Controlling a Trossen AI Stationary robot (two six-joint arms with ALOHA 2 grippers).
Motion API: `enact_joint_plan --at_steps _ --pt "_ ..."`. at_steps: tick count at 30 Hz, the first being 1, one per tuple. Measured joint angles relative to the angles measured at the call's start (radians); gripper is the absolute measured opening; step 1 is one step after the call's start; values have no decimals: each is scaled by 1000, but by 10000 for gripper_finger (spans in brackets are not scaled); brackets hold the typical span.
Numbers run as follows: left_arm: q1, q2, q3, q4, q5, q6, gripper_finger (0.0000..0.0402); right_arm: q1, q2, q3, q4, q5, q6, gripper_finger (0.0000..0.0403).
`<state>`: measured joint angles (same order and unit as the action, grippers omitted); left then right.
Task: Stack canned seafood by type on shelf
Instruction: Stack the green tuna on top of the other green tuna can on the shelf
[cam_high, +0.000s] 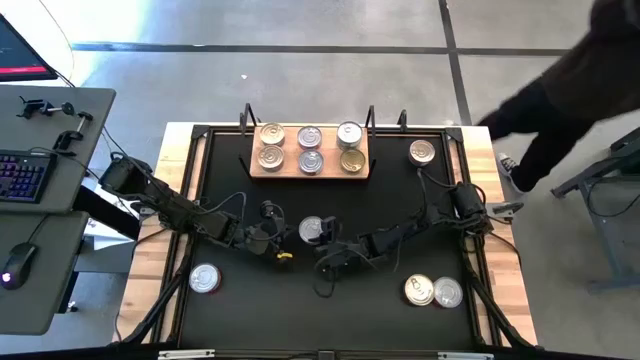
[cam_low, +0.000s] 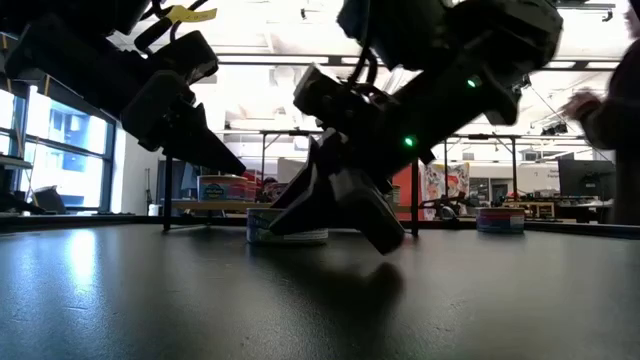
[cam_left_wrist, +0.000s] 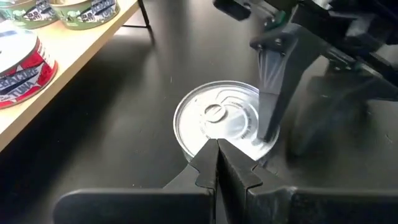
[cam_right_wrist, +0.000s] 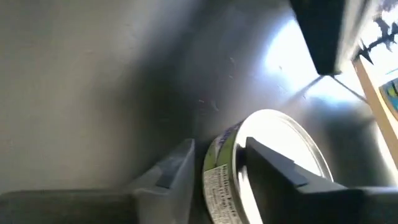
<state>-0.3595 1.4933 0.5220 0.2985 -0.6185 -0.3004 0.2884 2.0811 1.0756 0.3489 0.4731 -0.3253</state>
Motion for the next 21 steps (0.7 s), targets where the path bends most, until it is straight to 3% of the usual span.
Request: enact_joint_plan --at_steps 7,21 --pt "-43 0 0 17 86 94 0 -14 -12 31 -136 61 57 12" --pt "-81 0 0 61 74 95 0 50 -181 23 -515 131 117 2"
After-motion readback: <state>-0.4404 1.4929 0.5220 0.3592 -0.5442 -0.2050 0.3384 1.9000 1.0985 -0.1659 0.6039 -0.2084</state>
